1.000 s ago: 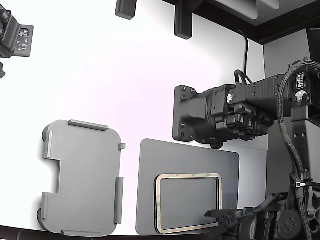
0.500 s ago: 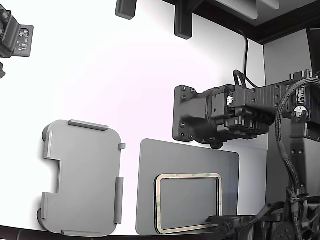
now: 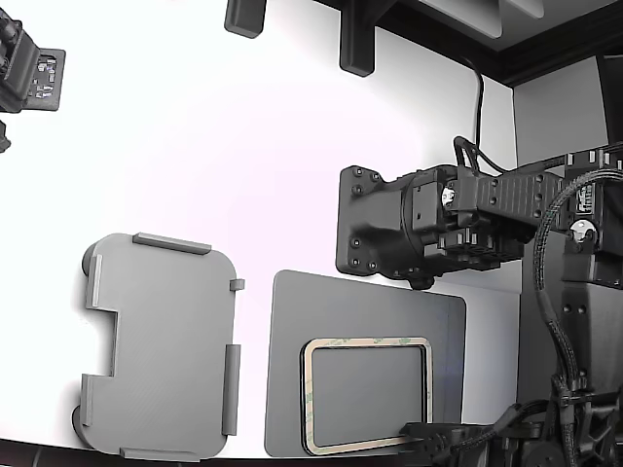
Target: Grab top frame and put it into gray box.
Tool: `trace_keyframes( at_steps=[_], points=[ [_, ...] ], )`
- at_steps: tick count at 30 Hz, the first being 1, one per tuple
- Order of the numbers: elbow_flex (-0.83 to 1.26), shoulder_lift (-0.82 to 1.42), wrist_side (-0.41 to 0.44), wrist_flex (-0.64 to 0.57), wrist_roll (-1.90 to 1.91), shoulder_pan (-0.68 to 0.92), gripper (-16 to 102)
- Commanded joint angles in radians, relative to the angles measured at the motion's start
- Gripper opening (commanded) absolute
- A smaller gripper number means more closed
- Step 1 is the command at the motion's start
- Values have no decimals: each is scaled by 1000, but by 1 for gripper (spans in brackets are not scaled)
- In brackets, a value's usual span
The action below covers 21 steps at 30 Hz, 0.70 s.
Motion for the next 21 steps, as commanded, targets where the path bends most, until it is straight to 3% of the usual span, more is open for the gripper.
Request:
trace_keyframes(
  at_steps=[1, 21],
  points=[
    [-31, 17, -6, 2, 6, -9, 54],
    [-28, -8, 2, -18, 29, -9, 48]
  ],
)
